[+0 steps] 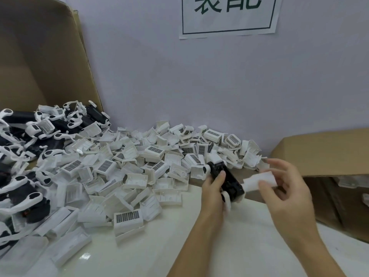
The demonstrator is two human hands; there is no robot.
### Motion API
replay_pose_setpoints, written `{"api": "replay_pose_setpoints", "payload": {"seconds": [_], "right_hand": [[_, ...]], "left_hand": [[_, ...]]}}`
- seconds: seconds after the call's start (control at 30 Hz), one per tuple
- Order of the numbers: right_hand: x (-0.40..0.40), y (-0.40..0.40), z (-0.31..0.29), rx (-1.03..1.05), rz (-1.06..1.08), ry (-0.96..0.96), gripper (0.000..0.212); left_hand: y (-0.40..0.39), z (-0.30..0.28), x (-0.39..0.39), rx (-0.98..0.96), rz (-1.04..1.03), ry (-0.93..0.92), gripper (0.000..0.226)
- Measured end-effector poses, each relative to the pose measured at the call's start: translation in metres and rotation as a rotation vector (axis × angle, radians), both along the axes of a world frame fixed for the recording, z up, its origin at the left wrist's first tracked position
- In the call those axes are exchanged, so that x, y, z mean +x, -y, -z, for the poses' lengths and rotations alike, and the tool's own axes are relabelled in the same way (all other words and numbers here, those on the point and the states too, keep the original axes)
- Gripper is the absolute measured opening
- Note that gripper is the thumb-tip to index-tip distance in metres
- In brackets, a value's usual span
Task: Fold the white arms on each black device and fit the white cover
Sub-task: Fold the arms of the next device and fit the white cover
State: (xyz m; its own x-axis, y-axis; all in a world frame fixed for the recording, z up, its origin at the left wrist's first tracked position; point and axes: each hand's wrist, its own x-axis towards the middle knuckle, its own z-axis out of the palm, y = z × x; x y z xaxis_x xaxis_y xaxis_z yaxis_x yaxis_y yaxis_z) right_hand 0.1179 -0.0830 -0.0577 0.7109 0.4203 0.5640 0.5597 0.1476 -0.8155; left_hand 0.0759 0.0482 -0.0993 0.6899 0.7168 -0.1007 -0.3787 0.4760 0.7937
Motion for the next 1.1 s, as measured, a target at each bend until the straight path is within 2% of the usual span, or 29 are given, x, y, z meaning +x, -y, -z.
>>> {"api": "replay_pose_setpoints", "payload": {"seconds": [0.07,0.13,0.2,0.27,0.4,0.5,0.6,0.77,0.87,0.97,1.1], "right_hand": [[0.006,0.005,0.013,-0.066,0.073,0.064,0.053],[0.011,0.006,0.028,-0.272,0.104,0.157,0.056],[0.013,0.004,0.04,-0.484,0.075,0.221,0.06],[0.01,-0.001,0.05,-0.555,0.027,0.242,0.062],[0.005,-0.012,0.063,-0.491,0.007,0.114,0.065],[0.007,-0.015,0.065,-0.404,0.071,0.027,0.056],[0.011,-0.014,0.063,-0.251,0.141,-0.08,0.049],[0.012,-0.011,0.057,-0.064,0.17,-0.253,0.054],[0.013,-0.01,0.054,-0.009,0.156,-0.228,0.043],[0.011,-0.012,0.053,0.006,0.169,-0.159,0.029],[0.008,-0.014,0.053,-0.04,0.18,-0.014,0.028]], "left_hand": [[-0.005,-0.001,-0.002,-0.026,-0.03,-0.001,0.023],[-0.01,-0.002,-0.005,-0.017,-0.108,-0.014,0.019],[-0.017,-0.004,-0.009,0.008,-0.2,-0.018,0.017],[-0.021,-0.004,-0.013,0.056,-0.248,-0.037,0.015],[-0.019,-0.005,-0.015,0.131,-0.256,-0.111,0.024],[-0.012,-0.004,-0.014,0.241,-0.223,-0.099,0.019],[-0.005,0.0,-0.011,0.38,-0.096,-0.107,0.016],[0.009,0.004,-0.004,0.686,0.113,-0.184,0.017],[0.016,0.006,-0.001,0.74,0.133,-0.195,0.021],[0.019,0.006,-0.001,0.698,0.135,-0.226,0.021],[0.021,0.002,-0.002,0.616,0.127,-0.254,0.029]]}}
